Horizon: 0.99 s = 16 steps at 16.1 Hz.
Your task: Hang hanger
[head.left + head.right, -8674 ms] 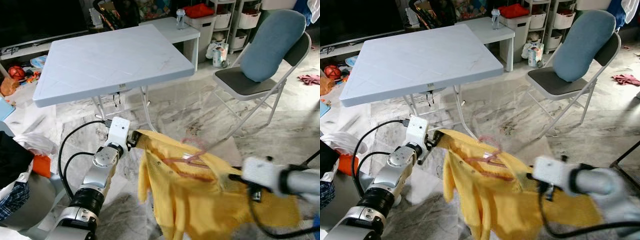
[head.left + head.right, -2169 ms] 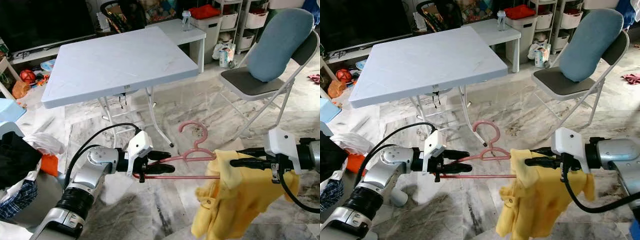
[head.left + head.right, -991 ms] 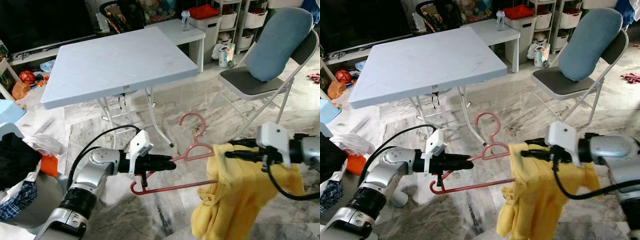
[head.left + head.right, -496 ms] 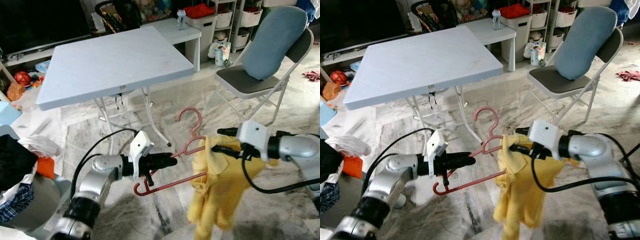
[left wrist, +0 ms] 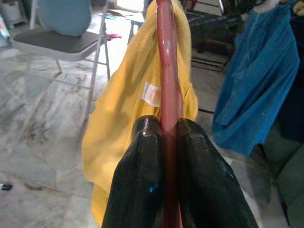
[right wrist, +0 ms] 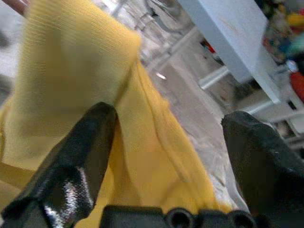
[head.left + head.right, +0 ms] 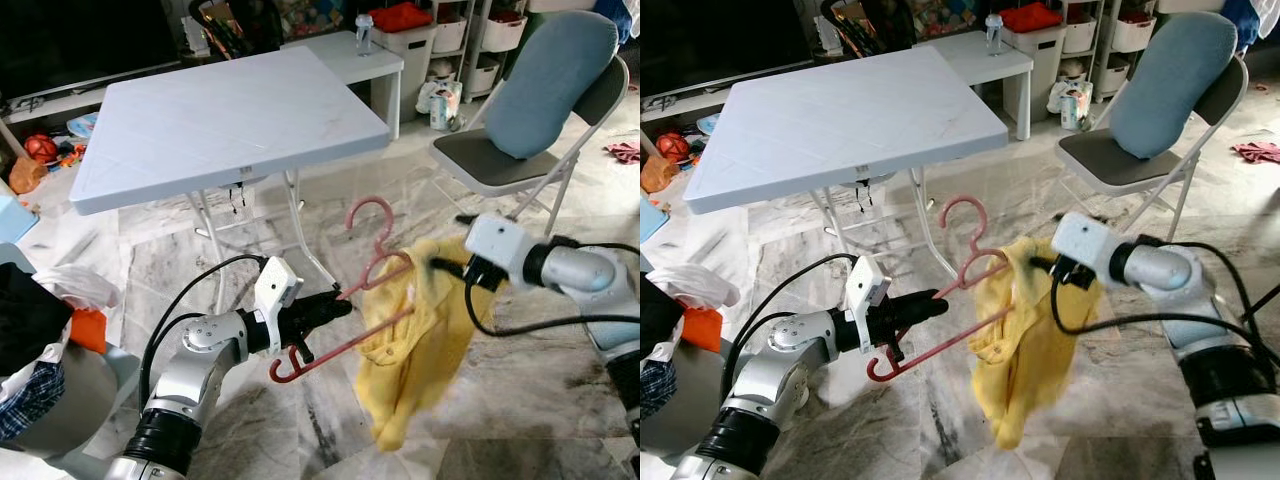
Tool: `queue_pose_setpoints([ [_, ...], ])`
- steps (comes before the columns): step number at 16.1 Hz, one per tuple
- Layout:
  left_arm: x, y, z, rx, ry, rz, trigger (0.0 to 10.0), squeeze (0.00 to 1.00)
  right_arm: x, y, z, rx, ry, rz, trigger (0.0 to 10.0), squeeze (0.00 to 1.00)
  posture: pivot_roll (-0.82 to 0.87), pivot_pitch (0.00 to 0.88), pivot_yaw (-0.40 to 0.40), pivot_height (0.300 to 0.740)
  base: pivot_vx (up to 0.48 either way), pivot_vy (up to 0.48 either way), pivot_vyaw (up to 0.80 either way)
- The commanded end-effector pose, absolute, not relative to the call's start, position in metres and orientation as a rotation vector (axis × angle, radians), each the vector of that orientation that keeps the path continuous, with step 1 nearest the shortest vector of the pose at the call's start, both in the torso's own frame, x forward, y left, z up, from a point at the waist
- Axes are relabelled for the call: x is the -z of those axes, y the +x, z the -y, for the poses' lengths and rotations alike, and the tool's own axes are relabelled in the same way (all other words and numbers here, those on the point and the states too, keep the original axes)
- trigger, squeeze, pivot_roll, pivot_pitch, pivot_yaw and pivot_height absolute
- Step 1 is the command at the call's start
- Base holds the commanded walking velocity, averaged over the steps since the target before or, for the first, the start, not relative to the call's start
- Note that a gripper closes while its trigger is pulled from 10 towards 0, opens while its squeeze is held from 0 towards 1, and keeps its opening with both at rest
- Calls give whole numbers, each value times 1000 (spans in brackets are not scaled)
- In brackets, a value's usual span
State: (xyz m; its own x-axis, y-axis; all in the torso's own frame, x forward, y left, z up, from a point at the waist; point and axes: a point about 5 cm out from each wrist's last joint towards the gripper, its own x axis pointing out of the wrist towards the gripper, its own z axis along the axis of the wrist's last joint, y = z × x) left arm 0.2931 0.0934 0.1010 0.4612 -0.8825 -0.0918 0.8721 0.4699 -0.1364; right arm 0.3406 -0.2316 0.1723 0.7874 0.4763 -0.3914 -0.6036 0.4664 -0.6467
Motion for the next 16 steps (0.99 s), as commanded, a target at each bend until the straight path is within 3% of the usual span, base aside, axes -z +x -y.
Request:
queue_pose_setpoints([
  [1,-112,297,-97,1046,-103,-94,0,0,-175,342,237,-629,-840,-173,10000,1000,-138,0,57,740,0,0,0],
  [6,-112,305,-101,974,-121,-90,0,0,-173,338,254,-523,-700,-198,10000,1000,-149,0,69,740,0,0,0],
  [8,-110,314,-106,885,-113,-108,0,0,-172,331,252,-586,-607,-240,10000,1000,-149,0,70,740,0,0,0],
  [12,-110,314,-106,885,-113,-108,0,0,-172,331,252,-586,-607,-240,10000,1000,-149,0,70,740,0,0,0],
  [13,-113,317,-104,879,-122,-95,0,0,-168,323,228,-688,-438,-237,10000,976,-144,0,67,740,0,0,0],
  [14,-114,317,-102,883,-126,-92,0,0,-167,321,219,-713,-383,-229,10000,820,-144,0,67,740,0,0,0],
  [15,-116,317,-101,889,-129,-85,0,0,-164,319,206,-736,-313,-219,10000,0,-143,0,65,740,0,0,0],
  [16,-118,317,-101,886,-131,-78,0,0,-160,318,193,-742,-251,-219,10000,0,-141,0,62,740,0,0,0],
])
